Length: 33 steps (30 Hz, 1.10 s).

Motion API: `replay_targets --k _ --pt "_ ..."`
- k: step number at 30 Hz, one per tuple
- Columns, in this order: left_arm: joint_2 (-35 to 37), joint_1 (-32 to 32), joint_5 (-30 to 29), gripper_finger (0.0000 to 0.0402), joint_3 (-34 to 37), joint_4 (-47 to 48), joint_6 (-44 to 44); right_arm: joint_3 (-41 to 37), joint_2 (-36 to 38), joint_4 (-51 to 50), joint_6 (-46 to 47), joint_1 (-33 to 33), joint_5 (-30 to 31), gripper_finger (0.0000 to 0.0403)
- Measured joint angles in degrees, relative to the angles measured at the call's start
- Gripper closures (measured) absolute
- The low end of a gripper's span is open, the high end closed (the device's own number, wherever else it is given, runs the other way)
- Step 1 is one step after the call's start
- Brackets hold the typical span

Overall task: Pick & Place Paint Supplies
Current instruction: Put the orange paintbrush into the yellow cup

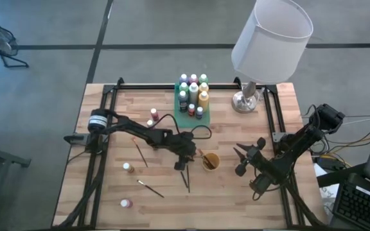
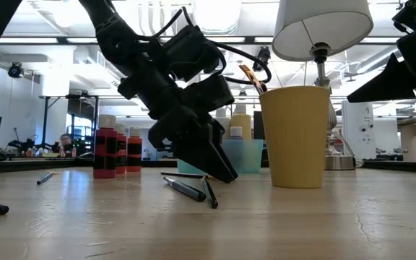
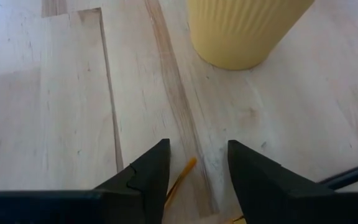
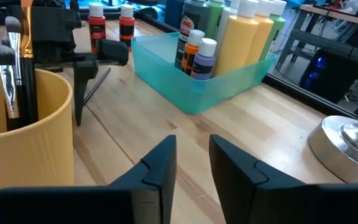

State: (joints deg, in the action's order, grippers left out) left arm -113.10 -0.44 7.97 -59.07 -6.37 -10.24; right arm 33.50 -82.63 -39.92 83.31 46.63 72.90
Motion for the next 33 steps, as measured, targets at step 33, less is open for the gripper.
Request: replay_targets --k 33 --pt "0.0 0.24 -0.69 0.0338 0.15 2.38 1.25 -0.02 0.0 -0.07 0.0 0.02 -0.04 0.0326"
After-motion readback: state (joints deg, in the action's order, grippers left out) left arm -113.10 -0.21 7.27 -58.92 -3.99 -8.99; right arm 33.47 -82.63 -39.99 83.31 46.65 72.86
